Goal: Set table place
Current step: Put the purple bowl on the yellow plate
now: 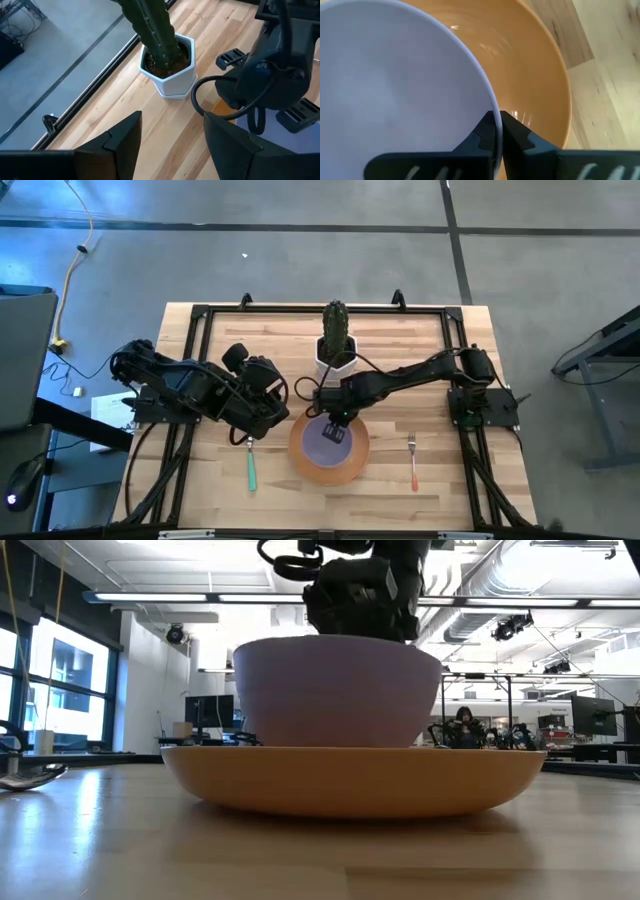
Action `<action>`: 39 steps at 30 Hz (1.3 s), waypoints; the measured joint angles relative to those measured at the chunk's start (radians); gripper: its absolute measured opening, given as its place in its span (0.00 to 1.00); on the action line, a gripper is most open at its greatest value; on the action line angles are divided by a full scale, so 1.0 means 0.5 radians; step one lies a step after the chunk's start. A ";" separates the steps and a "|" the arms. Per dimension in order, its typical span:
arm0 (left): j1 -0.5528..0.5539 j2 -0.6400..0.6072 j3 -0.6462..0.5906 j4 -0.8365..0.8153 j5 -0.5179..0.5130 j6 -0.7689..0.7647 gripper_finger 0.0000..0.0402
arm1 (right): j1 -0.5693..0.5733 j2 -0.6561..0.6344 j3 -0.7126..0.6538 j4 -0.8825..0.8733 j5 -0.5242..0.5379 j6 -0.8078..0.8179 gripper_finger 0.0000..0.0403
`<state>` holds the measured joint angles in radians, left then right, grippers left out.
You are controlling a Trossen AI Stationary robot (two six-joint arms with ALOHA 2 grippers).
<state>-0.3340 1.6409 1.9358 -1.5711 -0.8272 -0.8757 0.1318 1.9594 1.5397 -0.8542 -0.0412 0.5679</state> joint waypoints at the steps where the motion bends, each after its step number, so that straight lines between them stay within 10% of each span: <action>1: 0.001 0.000 0.000 0.000 0.000 0.000 0.50 | 0.000 0.000 -0.001 -0.005 0.006 0.000 0.00; 39: 0.000 0.000 0.001 0.000 0.016 -0.001 0.50 | 0.064 0.082 -0.002 -0.027 -0.024 -0.012 0.01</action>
<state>-0.3340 1.6409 1.9362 -1.5711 -0.8192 -0.8761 0.1638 2.0003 1.5387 -0.8677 -0.0532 0.5618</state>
